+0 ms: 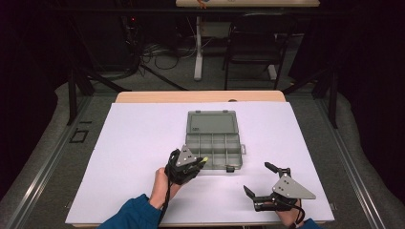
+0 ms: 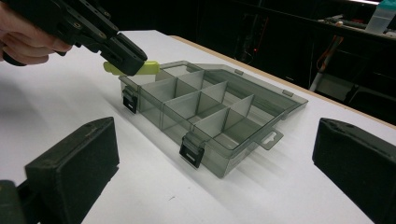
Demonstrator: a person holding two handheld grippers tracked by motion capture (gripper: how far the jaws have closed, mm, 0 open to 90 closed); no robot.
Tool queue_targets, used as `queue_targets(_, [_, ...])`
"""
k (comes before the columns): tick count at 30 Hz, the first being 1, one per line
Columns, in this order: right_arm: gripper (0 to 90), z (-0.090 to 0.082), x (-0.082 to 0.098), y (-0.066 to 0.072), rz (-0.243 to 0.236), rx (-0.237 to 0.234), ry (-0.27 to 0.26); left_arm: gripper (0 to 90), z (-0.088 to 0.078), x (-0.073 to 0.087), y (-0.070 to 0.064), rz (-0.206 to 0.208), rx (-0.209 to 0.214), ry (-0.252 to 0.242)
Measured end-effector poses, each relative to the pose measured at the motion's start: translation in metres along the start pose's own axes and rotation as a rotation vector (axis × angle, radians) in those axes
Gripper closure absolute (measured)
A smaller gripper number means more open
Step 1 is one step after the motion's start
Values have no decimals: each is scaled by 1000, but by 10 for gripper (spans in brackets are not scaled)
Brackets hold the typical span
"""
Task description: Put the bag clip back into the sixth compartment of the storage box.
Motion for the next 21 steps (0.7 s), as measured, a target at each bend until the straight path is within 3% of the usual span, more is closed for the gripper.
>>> queue_targets(21, [0, 0, 0, 0, 1, 1, 7, 800, 7, -5, 7, -27, -18, -8])
Point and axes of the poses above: each handheld gripper's, and its own axes: z roughly forward along the jaws, x roughly out of its underside, y roughly to its left, the point moved 3 cm from there along z, roughly forward along the jaws, and after that the axes turned 14 degrees about z, right-handed, at the moved point
